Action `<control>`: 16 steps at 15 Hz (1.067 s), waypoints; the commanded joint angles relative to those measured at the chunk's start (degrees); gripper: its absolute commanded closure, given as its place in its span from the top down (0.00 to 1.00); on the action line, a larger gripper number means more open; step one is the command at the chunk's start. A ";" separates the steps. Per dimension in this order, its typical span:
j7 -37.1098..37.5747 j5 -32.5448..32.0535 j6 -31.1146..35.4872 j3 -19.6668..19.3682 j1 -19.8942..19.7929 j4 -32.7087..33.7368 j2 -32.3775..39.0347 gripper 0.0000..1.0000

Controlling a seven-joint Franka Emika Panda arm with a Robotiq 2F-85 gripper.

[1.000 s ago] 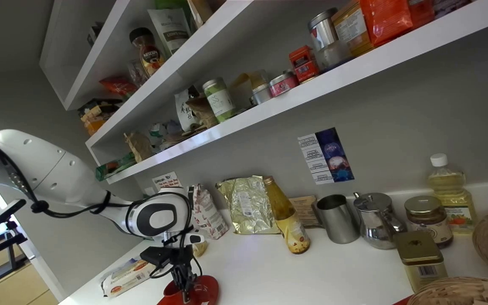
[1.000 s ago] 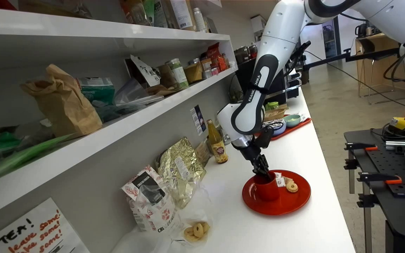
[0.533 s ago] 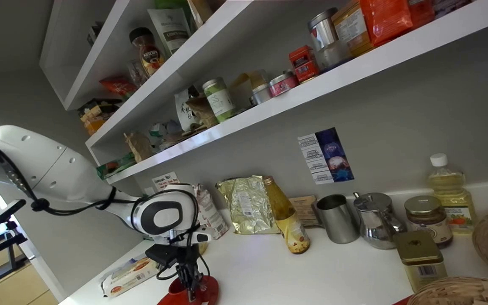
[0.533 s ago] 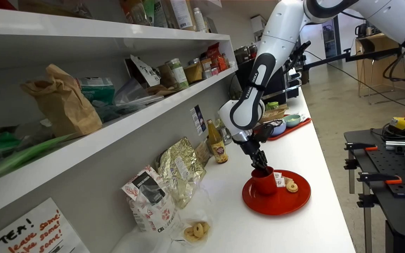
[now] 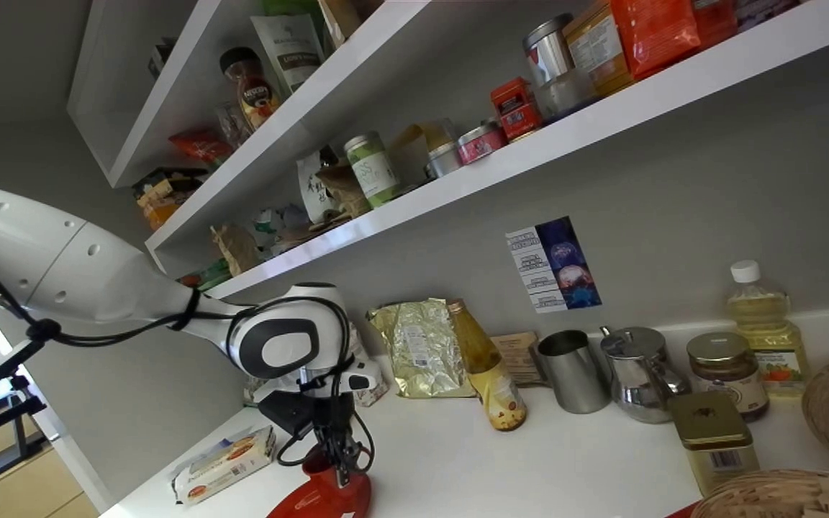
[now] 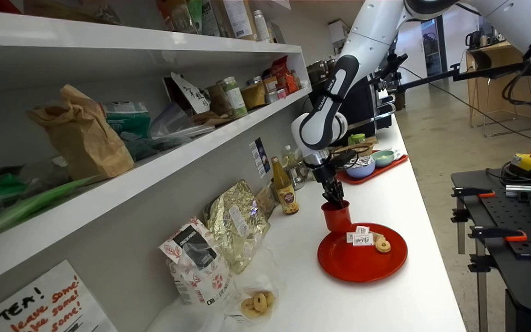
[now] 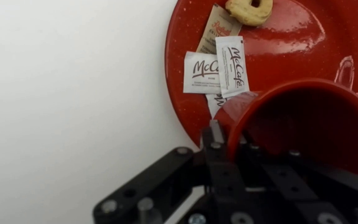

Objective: Remove the cup from the plate

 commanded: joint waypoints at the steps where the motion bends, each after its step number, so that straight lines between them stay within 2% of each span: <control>1: -1.23 1.48 -0.96 -1.05 -0.78 -0.56 -0.69 0.02; 16: 0.60 -0.38 -2.22 -6.00 -2.18 -0.54 0.91 0.02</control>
